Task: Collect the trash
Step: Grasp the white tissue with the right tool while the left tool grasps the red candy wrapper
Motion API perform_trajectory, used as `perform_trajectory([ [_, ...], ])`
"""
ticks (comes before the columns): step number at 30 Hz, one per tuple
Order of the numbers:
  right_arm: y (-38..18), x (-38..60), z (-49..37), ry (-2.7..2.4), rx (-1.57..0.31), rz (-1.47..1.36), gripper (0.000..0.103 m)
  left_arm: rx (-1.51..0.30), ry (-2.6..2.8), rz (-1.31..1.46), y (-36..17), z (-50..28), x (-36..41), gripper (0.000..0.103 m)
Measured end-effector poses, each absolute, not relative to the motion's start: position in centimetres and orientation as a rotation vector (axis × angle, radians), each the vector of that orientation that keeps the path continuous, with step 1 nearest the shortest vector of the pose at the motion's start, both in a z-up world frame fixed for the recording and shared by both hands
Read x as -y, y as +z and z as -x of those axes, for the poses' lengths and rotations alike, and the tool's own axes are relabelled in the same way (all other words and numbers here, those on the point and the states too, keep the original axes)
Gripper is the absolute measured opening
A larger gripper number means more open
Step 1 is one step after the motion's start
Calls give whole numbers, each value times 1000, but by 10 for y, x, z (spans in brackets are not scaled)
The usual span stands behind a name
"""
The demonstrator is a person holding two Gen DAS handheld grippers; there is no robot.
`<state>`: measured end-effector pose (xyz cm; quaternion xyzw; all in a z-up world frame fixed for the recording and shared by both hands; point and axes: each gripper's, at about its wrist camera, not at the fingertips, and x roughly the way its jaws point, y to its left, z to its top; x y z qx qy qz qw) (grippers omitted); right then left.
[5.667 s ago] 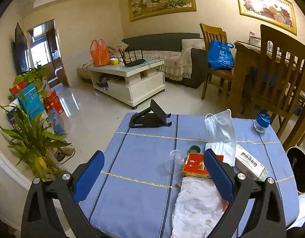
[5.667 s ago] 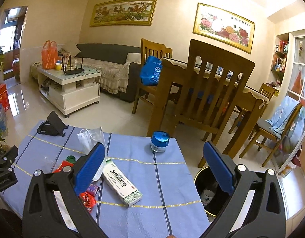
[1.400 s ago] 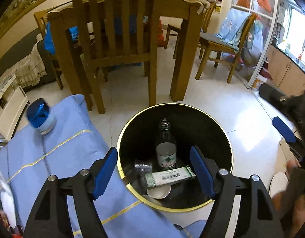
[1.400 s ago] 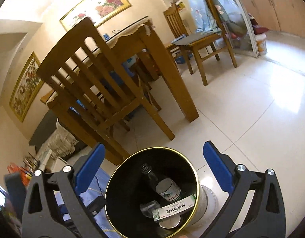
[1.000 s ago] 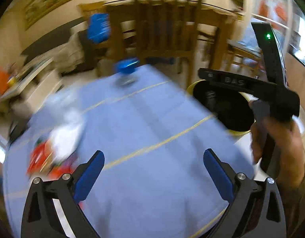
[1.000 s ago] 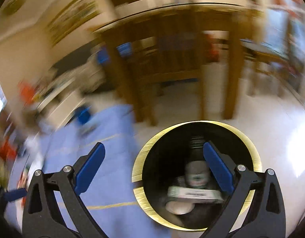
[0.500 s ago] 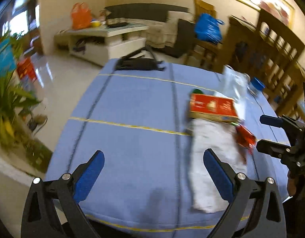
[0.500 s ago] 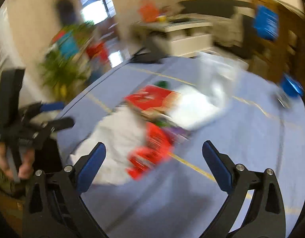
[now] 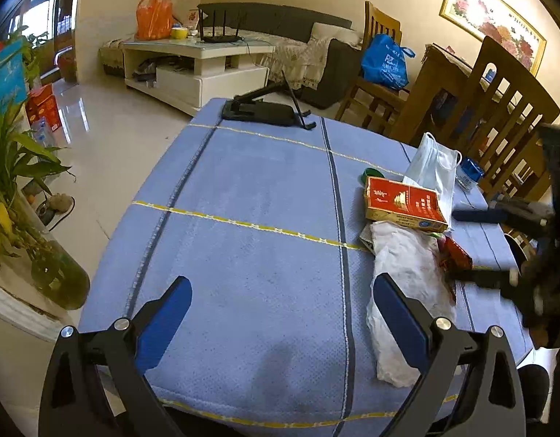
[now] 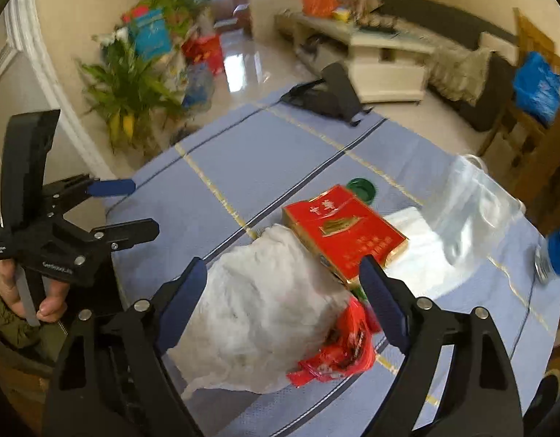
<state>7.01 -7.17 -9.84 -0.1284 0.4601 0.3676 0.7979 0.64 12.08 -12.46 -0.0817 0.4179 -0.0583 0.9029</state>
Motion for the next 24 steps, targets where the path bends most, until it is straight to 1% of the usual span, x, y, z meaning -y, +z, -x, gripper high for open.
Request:
perform_trajectory([
  [3,-110,49,-43,906,-1037,341,84,-862,-91,216,-125,-7,-140,96],
  [7,-148,26,-16,890,-1106,400,84,-848,-40,245,-122,-9,-164,96],
  [8,-153,20,-6,852,-1062,475,83,-844,-30,243,-120,-9,-167,96],
  [9,-154,18,0,819,-1041,508,76,-841,-26,241,-118,-9,-169,96],
  [10,-151,21,0,795,-1052,471,65,-838,-25,239,-117,-8,-170,96],
  [11,-148,24,-2,781,-1057,450,32,-837,-27,237,-116,-7,-170,96],
  [12,-145,28,-5,755,-1066,438,7,-838,-28,234,-116,-7,-169,96],
  [13,-144,35,-8,716,-1085,425,2,-840,-32,233,-116,-7,-168,96],
  [16,-142,52,-3,629,-1067,458,2,-847,-52,215,-117,-6,-159,96],
  [18,-134,67,4,615,-1055,379,2,-850,-67,196,-117,-6,-149,96],
  [19,-127,80,3,622,-1041,311,2,-854,-85,187,-117,-7,-143,96],
  [21,-96,113,6,672,-971,83,2,-859,-118,169,-116,-10,-130,96],
  [22,-75,138,5,684,-908,-63,2,-862,-131,162,-117,-11,-124,96],
  [24,-52,183,2,682,-816,-281,2,-882,-169,157,-118,-17,-109,96],
])
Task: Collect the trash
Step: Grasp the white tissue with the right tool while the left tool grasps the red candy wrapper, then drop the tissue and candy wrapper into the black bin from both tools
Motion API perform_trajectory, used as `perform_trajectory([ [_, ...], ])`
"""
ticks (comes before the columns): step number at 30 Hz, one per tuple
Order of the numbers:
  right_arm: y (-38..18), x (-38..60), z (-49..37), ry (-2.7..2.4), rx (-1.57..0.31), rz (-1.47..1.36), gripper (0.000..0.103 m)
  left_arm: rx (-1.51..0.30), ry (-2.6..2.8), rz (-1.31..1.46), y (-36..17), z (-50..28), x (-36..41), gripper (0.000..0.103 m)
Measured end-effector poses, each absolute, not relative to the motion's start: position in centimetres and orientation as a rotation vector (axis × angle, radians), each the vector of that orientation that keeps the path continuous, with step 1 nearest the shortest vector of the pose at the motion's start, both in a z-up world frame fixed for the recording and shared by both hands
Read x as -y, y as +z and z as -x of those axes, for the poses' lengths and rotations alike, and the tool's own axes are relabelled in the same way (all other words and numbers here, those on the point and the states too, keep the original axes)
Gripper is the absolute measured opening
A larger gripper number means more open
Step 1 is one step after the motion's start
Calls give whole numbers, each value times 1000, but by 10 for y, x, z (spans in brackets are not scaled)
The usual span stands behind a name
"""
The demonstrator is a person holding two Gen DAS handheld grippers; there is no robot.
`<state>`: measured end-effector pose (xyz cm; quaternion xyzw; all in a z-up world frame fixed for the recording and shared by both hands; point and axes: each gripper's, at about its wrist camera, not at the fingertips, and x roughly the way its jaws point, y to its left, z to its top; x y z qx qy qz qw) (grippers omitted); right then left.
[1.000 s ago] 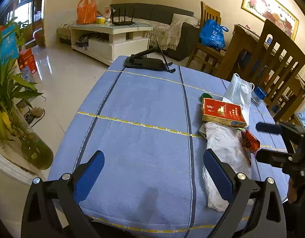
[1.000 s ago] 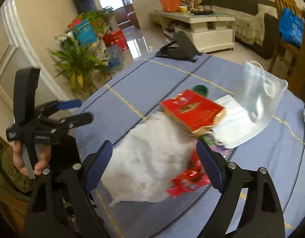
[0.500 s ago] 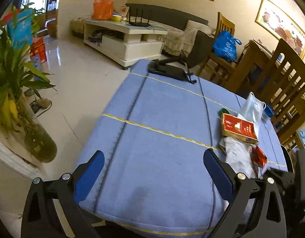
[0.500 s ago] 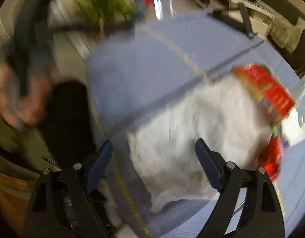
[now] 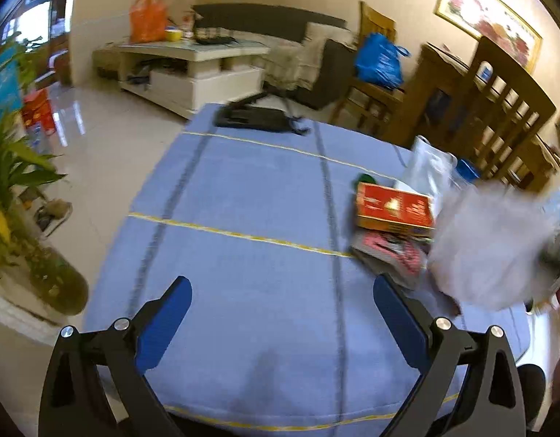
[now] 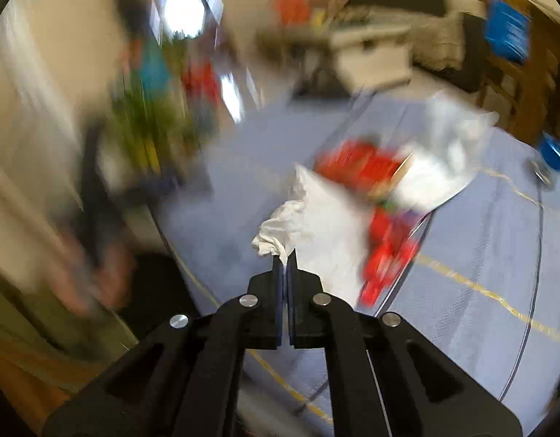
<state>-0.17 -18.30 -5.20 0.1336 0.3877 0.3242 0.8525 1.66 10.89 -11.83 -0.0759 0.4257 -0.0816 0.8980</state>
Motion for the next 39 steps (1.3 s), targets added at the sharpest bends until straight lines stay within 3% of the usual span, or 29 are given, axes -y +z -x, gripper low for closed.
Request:
perform_trajectory([
  [4,-41,277,-12,650,-685,-624,2,-907,-250,136,-121,-21,-73,96],
  [14,-86,381,9,493,-617,-776,2,-944,-386,22,-134,-19,46,96],
  [16,-94,392,16,489,-607,-779,2,-969,-359,22,-141,-25,59,83],
  [18,-102,403,19,491,-589,-801,2,-1023,-338,4,-152,-34,73,39],
  [20,-109,414,20,485,-573,-828,2,-1020,-298,-15,-156,-35,76,27],
  [29,-97,451,42,355,-511,-742,2,-970,-247,25,-133,-30,73,26],
  [35,-76,512,50,51,-473,-665,2,-935,-355,-57,-113,-34,128,26],
  [39,-97,537,38,-138,-531,-638,2,-925,-465,-90,-103,-35,173,26],
])
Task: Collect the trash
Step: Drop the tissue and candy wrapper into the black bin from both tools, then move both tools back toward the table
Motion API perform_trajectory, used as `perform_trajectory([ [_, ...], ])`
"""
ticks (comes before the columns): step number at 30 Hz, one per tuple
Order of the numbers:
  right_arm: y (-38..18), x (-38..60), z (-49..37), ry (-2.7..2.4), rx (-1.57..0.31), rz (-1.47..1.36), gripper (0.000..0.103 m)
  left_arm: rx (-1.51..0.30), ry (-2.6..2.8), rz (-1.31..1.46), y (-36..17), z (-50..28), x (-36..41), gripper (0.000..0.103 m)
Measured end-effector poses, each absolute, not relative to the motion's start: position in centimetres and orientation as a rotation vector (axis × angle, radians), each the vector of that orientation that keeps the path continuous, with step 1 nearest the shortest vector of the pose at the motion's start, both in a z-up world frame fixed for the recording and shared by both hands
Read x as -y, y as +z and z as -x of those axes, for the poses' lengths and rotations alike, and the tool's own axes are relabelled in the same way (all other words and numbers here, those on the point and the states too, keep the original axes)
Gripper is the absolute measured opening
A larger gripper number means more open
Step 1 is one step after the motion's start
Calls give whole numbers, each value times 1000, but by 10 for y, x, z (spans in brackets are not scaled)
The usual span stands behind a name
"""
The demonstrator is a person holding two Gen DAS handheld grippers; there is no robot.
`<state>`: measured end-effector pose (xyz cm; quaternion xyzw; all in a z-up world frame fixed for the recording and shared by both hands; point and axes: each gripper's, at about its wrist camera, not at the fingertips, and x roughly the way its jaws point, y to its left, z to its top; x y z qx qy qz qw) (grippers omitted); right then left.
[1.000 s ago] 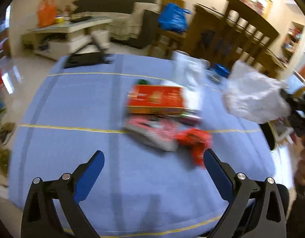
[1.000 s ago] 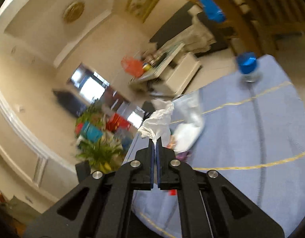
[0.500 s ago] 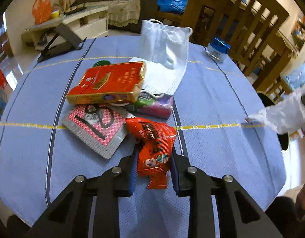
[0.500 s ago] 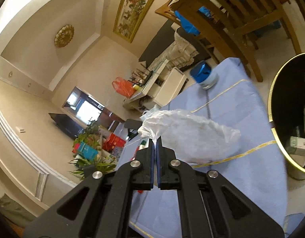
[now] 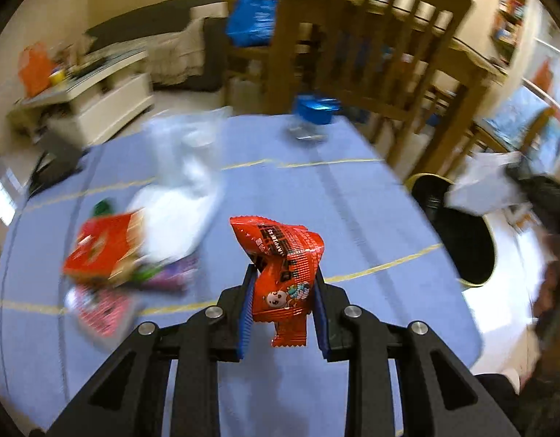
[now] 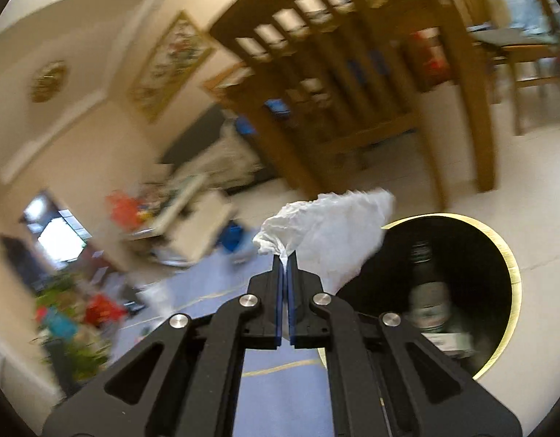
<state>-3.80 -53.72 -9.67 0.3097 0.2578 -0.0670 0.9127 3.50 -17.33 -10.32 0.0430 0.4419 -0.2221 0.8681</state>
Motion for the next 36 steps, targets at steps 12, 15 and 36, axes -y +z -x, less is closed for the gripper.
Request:
perform_trajectory([
  [12,-146,578,42,-438,-599,-699,78,-904,-735,-228,-100,-36,314,26],
  [15,-141,589,59,-482,-515,-721,79,-919,-781,-255,-106,-42,349,27],
  [36,-116,605,114,-591,-339,-708,94,-915,-817,-250,-120,-38,374,73],
])
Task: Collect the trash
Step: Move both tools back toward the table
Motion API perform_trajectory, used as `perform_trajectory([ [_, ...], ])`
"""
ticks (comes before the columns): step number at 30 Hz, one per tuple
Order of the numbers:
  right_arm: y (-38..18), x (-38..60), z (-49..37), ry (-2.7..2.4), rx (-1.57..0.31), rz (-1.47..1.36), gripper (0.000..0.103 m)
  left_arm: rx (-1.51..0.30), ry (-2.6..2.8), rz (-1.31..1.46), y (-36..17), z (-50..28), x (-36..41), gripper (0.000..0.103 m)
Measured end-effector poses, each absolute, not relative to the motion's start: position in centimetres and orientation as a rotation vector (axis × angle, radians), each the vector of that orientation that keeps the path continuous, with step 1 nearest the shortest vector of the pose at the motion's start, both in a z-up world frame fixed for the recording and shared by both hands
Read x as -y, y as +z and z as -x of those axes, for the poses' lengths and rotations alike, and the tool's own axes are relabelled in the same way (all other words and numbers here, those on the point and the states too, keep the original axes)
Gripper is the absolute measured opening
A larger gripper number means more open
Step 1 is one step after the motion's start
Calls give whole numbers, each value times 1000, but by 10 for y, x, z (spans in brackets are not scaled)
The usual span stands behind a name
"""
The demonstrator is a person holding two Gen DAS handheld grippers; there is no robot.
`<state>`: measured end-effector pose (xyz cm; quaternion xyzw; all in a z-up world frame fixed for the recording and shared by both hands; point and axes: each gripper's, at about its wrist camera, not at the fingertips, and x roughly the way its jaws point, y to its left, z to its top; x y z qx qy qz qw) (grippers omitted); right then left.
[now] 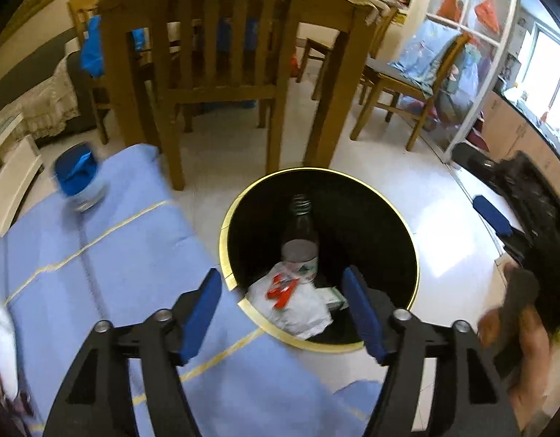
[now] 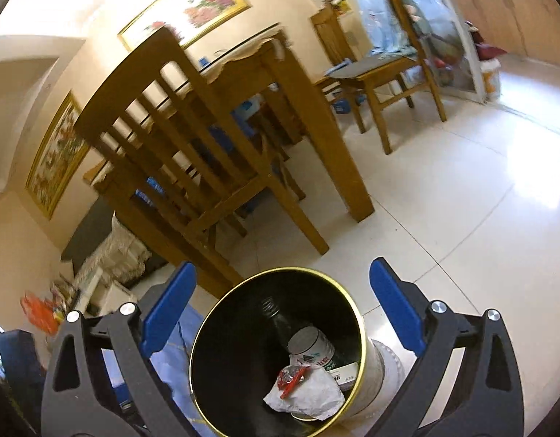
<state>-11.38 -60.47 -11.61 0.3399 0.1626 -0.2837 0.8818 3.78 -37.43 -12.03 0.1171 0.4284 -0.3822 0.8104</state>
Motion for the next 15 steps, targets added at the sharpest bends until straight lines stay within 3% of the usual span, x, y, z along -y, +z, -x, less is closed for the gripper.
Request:
perform_trajectory([
  [4,-111,574,84,-468,-401,-584,94,-904,-741,-228,-117,-26,315,96],
  [10,-94,479,36,-193,-501,-321,96,-906,-574,-246,-130,-7,196,96],
  [15,-93,346,-3,199,-622,-151,98,-902,-356,-188,-133,-4,86,96],
])
